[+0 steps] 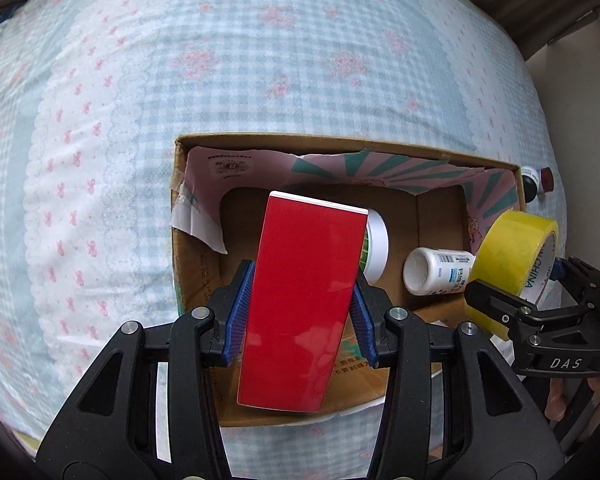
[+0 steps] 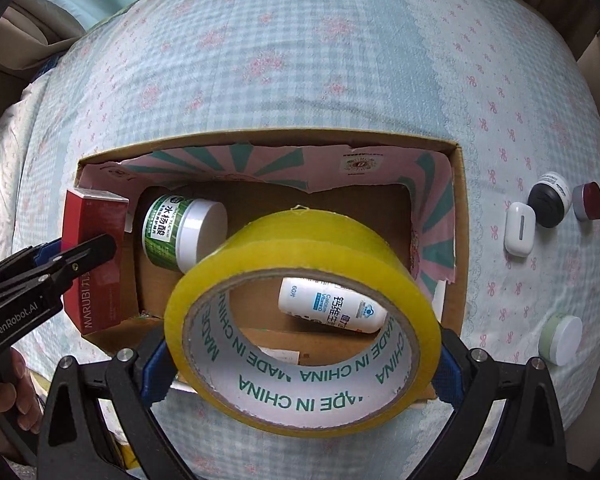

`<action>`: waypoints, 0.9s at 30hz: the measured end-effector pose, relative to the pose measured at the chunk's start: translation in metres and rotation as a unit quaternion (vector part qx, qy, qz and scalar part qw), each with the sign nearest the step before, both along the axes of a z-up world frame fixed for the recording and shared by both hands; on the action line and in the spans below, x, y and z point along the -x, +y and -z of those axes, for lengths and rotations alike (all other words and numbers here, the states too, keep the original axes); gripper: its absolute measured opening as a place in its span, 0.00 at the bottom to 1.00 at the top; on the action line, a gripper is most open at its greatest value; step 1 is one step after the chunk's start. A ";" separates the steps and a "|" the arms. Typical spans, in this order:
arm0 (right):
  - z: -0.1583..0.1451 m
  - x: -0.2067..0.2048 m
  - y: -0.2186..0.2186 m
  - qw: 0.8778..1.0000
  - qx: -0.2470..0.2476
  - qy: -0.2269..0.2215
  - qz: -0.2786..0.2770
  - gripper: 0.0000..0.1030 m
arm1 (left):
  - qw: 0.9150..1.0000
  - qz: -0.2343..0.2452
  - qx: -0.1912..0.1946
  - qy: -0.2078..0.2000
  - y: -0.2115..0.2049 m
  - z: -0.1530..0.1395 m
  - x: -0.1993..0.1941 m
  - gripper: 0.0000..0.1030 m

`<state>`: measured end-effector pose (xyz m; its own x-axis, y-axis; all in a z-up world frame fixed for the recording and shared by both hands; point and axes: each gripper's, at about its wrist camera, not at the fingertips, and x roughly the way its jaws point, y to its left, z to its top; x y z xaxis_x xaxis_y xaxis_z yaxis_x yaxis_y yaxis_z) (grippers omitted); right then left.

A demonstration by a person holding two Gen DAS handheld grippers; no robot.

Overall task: Organize rigid objects
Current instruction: 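Lower the red box and tape into the box and open both tools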

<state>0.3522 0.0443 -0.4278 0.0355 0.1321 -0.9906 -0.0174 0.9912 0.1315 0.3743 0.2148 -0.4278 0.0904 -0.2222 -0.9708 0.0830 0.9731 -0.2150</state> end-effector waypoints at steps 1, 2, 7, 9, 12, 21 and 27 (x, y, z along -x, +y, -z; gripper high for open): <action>0.003 -0.003 -0.001 1.000 -0.002 0.003 0.003 0.97 | 1.000 0.002 -0.002 0.002 -0.001 0.003 -0.002 0.40; 0.006 -0.005 -0.002 1.000 -0.003 0.005 0.005 0.97 | 1.000 0.004 -0.004 0.005 -0.001 0.005 -0.003 0.40; 0.014 -0.015 -0.003 0.999 -0.020 0.019 0.018 0.98 | 1.000 0.018 -0.003 -0.002 -0.003 0.002 -0.010 0.61; 0.016 -0.017 -0.006 0.999 -0.028 0.026 0.026 1.00 | 0.999 0.025 -0.003 -0.025 -0.004 -0.009 -0.009 1.00; 0.019 -0.017 -0.013 0.996 -0.057 0.043 0.044 1.00 | 0.999 0.023 0.003 -0.046 -0.003 -0.023 -0.007 1.00; 0.016 -0.006 -0.012 0.997 -0.053 0.048 0.039 1.00 | 0.999 -0.006 0.028 -0.041 0.006 -0.037 0.011 1.00; 0.019 0.007 -0.004 0.998 -0.031 0.052 0.018 1.00 | 0.998 0.001 0.025 -0.051 0.006 -0.046 0.023 1.00</action>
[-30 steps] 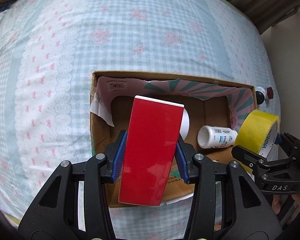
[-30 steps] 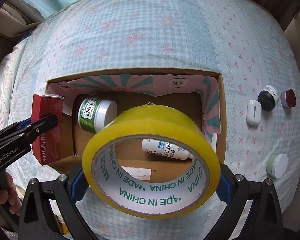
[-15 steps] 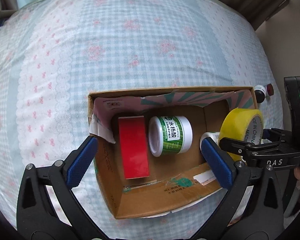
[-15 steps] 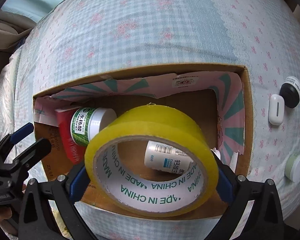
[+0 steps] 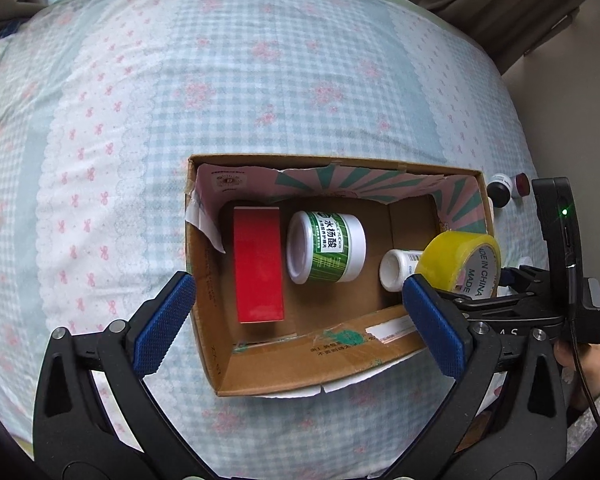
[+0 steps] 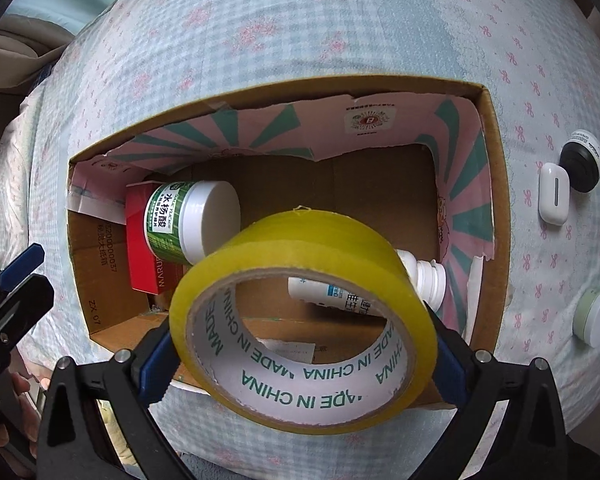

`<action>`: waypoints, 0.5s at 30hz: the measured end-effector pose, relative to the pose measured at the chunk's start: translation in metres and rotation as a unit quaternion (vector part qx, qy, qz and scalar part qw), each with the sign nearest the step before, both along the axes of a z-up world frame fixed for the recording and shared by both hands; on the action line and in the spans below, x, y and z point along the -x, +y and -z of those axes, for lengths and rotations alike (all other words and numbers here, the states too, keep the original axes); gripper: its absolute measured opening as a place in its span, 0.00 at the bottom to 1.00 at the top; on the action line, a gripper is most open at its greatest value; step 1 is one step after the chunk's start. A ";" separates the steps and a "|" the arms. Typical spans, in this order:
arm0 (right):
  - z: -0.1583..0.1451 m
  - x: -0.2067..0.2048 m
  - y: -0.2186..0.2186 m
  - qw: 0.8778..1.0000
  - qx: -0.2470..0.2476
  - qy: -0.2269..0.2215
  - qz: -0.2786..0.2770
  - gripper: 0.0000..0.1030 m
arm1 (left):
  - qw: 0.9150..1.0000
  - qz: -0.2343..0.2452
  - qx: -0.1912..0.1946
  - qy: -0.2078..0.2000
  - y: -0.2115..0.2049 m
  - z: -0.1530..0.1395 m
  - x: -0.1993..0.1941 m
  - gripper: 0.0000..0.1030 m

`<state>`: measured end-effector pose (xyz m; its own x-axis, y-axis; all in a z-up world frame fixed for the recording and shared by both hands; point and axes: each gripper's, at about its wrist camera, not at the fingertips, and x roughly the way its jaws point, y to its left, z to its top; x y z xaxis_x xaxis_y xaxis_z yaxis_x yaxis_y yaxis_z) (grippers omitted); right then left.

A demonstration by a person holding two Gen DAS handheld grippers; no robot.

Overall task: Organize rigid objects
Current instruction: 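Lower the red box and tape into the box and open both tools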

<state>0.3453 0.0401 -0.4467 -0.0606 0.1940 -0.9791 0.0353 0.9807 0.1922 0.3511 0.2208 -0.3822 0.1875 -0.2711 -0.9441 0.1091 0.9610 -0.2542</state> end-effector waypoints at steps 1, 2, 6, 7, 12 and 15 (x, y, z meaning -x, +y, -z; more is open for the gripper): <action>0.000 0.001 0.000 1.000 -0.002 -0.001 0.000 1.00 | 1.000 -0.001 0.000 -0.001 0.001 -0.001 0.001 1.00; 0.001 0.003 -0.001 1.000 -0.011 -0.018 0.008 1.00 | 1.000 -0.003 0.001 -0.003 0.002 -0.002 0.003 1.00; 0.010 0.004 0.008 0.999 0.017 -0.031 -0.019 1.00 | 1.000 -0.006 0.002 -0.001 0.004 -0.003 0.008 1.00; 0.008 0.004 0.010 0.999 0.021 -0.038 -0.025 1.00 | 1.000 -0.006 0.001 -0.003 0.004 -0.004 0.010 1.00; 0.000 0.005 0.015 0.997 0.047 -0.038 -0.054 1.00 | 1.000 -0.013 0.002 -0.007 0.010 -0.008 0.014 1.00; 0.007 0.004 0.011 0.996 0.056 -0.038 -0.051 1.00 | 1.000 -0.020 0.006 0.001 0.013 -0.003 0.015 1.00</action>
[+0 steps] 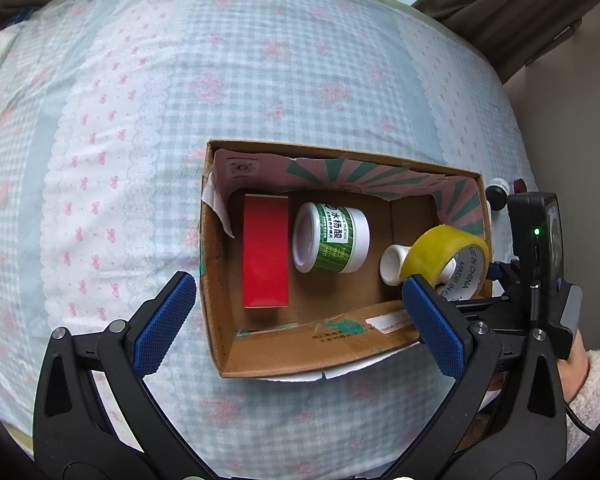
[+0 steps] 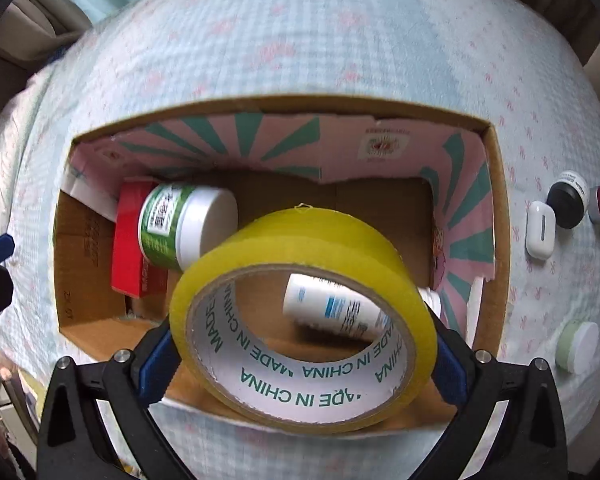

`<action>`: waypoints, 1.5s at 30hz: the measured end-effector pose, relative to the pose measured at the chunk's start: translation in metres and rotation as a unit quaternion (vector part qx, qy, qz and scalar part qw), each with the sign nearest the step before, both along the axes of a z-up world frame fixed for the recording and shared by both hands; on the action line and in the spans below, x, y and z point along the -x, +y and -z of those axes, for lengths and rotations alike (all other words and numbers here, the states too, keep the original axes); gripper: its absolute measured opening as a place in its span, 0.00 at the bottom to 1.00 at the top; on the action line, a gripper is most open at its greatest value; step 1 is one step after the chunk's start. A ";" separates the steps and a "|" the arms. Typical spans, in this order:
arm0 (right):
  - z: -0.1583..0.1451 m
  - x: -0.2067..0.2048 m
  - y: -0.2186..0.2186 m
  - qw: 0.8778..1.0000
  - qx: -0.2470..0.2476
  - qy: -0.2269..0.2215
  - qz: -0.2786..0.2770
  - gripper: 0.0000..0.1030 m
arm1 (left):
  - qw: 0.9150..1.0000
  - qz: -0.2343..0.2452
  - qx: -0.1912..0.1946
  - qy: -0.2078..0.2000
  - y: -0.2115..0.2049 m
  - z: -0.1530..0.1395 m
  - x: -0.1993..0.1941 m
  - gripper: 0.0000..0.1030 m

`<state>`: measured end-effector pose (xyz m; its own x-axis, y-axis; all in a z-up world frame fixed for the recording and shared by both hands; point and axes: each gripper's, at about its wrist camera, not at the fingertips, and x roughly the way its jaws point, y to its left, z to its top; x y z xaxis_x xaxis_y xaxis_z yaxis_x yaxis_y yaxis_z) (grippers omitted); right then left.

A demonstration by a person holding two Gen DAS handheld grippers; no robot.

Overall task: Organize rigid objects
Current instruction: 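Lower the red box and tape into the box and open both tools, then lift both tools away from the box toward the remaining items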

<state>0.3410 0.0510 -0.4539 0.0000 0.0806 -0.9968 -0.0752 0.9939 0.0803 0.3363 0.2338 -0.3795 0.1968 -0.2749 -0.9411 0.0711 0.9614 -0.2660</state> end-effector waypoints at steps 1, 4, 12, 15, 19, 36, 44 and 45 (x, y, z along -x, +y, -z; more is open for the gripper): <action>-0.001 -0.001 -0.004 1.000 -0.016 -0.004 0.017 1.00 | 1.000 -0.002 -0.002 0.000 0.000 0.001 0.001 1.00; -0.007 0.000 -0.018 0.997 -0.032 -0.023 0.062 1.00 | 1.000 -0.010 0.001 0.002 0.002 0.005 0.004 1.00; -0.013 0.015 -0.029 0.996 -0.047 -0.074 0.031 1.00 | 1.000 -0.026 0.015 0.007 0.003 0.014 0.008 1.00; -0.015 0.017 -0.031 0.994 -0.067 -0.076 0.050 1.00 | 0.999 -0.030 0.014 0.008 0.002 0.015 0.011 1.00; -0.019 0.022 -0.023 0.994 -0.064 -0.077 0.040 1.00 | 0.999 -0.030 0.013 0.000 0.003 0.005 0.015 1.00; -0.170 0.084 -0.020 0.982 -0.043 -0.182 0.027 1.00 | 0.990 -0.018 -0.008 -0.139 0.000 -0.136 0.086 1.00; -0.253 0.140 -0.065 0.966 0.031 -0.250 0.061 1.00 | 0.983 0.015 0.016 -0.182 -0.043 -0.187 0.123 1.00; -0.259 0.146 -0.076 0.964 0.032 -0.253 0.072 1.00 | 0.983 0.020 0.020 -0.183 -0.050 -0.191 0.126 1.00</action>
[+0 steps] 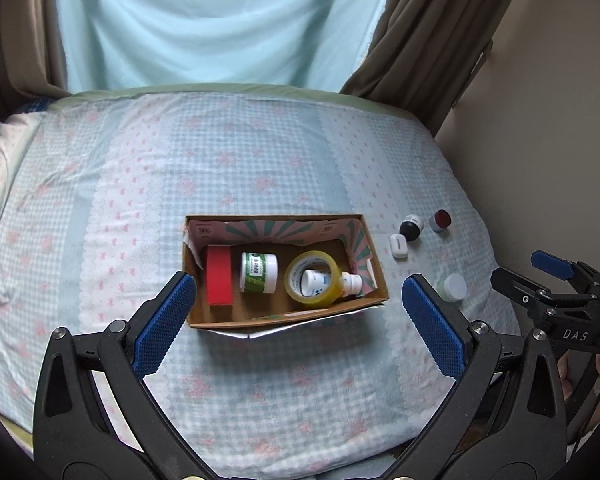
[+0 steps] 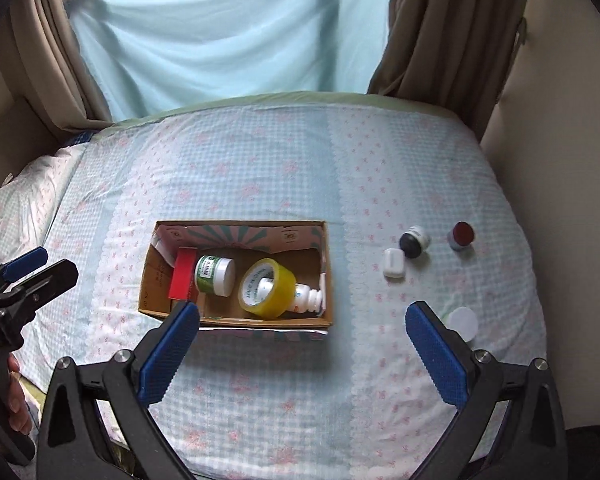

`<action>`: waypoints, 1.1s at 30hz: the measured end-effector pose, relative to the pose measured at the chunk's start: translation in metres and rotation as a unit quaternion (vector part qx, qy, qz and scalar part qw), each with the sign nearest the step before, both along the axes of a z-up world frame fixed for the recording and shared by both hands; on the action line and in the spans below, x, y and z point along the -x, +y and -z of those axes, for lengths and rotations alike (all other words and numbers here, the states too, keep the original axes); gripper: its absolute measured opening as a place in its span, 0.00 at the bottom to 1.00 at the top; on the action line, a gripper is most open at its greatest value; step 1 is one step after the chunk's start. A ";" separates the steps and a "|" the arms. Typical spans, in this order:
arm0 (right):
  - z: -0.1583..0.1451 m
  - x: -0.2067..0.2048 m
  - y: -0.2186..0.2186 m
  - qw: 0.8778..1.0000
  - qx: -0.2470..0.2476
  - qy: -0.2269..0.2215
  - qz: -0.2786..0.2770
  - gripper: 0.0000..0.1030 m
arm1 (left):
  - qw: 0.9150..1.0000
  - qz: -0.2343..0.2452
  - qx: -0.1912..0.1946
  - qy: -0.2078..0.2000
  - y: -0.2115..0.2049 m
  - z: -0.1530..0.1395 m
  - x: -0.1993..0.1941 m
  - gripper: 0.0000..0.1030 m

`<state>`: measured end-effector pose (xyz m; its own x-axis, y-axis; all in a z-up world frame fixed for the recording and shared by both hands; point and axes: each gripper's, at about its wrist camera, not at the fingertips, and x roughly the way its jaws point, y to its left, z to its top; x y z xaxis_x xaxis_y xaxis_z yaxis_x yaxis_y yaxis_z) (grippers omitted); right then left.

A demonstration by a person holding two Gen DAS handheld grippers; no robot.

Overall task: Organize rigid objects
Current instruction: 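Lift both tools away from the box toward the remaining items, then grasp the white earbud case with the left tool while the right grasps the red cap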

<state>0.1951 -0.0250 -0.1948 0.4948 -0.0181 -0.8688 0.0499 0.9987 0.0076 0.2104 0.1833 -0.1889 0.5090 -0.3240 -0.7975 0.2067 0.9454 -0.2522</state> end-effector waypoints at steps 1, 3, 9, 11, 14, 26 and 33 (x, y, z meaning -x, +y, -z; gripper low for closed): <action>-0.006 0.005 -0.012 1.000 -0.004 -0.002 0.010 1.00 | 1.000 0.006 0.000 -0.002 -0.009 -0.002 0.004 1.00; -0.013 0.014 -0.037 0.999 -0.007 0.000 0.032 1.00 | 1.000 0.018 -0.004 -0.005 -0.029 -0.006 0.009 1.00; -0.018 0.037 -0.115 0.998 -0.011 -0.005 0.067 1.00 | 0.999 0.036 -0.009 -0.008 -0.098 -0.008 0.018 1.00; -0.016 0.038 -0.141 0.998 -0.009 -0.008 0.068 1.00 | 0.999 0.035 -0.013 -0.008 -0.125 -0.006 0.018 1.00; -0.009 0.030 -0.180 0.998 -0.012 -0.006 0.056 1.00 | 0.999 0.025 -0.022 0.000 -0.169 0.000 0.014 1.00; 0.043 -0.047 -0.305 0.999 -0.039 0.024 0.018 1.00 | 0.997 -0.009 -0.044 0.060 -0.313 0.066 -0.037 1.00; 0.096 -0.097 -0.334 0.999 -0.038 0.038 0.007 1.00 | 0.993 -0.012 -0.075 0.091 -0.352 0.140 -0.085 0.99</action>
<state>0.2916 -0.3585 -0.2911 0.4278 0.0423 -0.9029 0.0677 0.9946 0.0787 0.2958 -0.1684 -0.3286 0.3579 -0.1833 -0.9156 0.1476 0.9793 -0.1384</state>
